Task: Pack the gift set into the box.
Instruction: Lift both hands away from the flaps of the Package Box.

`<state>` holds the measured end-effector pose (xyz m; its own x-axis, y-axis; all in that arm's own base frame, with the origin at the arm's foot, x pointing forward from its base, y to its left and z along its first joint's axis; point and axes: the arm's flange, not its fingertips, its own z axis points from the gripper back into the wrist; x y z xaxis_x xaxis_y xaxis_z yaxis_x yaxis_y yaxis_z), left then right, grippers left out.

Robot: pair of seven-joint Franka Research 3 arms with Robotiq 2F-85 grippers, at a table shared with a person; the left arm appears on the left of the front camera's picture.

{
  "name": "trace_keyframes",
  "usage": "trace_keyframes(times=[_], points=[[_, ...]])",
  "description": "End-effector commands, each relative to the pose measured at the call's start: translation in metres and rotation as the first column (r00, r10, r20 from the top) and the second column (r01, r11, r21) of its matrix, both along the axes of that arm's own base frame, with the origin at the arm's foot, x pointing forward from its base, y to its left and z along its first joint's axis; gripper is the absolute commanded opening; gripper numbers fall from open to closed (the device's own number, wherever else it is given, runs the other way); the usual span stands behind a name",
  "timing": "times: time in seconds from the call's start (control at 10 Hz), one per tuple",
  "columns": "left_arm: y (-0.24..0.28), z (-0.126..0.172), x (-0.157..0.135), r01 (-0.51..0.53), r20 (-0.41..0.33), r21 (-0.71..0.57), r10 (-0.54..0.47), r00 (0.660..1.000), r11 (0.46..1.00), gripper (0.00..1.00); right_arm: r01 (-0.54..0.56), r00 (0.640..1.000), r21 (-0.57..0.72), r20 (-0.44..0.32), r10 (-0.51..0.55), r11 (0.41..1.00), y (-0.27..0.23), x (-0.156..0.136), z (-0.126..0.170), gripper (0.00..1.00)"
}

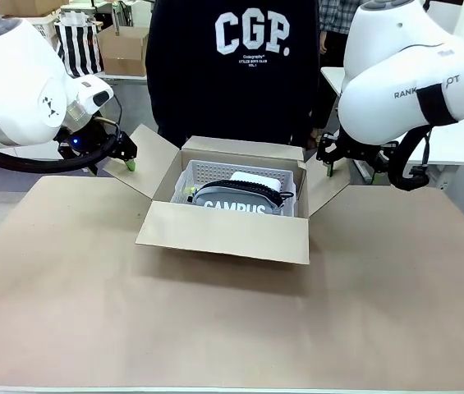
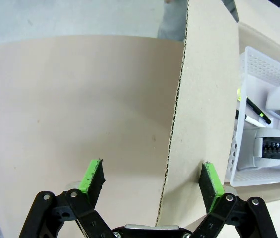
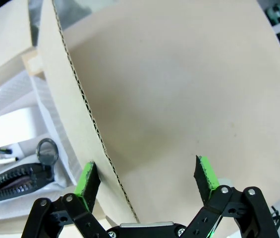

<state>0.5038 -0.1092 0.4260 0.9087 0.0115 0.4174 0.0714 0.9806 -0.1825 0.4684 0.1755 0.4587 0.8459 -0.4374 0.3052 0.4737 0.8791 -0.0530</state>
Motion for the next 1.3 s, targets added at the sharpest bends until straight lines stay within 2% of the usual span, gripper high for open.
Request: trace_keyframes(times=[0.0,0.9,1.0,1.1,1.2], points=[[0.001,0.001,-0.002,-0.01,0.008,0.01,0.01,1.0,1.0,1.0,0.009,1.0,-0.008,0.004,-0.009,1.0,0.001,0.003,0.003,1.0],[0.0,0.0,0.0,0.0,0.0,0.0,0.0,1.0,1.0,1.0,0.0,1.0,0.0,0.0,0.0,1.0,0.0,0.0,0.0,1.0],[-0.012,0.044,-0.025,0.085,0.065,-0.089,-0.079,0.995,0.992,1.0,-0.059,0.995,-0.001,0.075,0.059,0.998,0.007,-0.026,0.037,1.0],[-0.015,0.088,-0.068,0.171,0.102,-0.151,-0.157,0.982,0.974,1.0,-0.071,0.992,0.033,0.107,0.068,0.997,-0.002,-0.069,0.078,1.0],[-0.008,0.116,-0.117,0.321,0.098,-0.239,-0.307,0.947,0.916,1.0,-0.056,0.998,0.13,0.048,0.05,0.99,-0.014,-0.122,0.11,1.0]])
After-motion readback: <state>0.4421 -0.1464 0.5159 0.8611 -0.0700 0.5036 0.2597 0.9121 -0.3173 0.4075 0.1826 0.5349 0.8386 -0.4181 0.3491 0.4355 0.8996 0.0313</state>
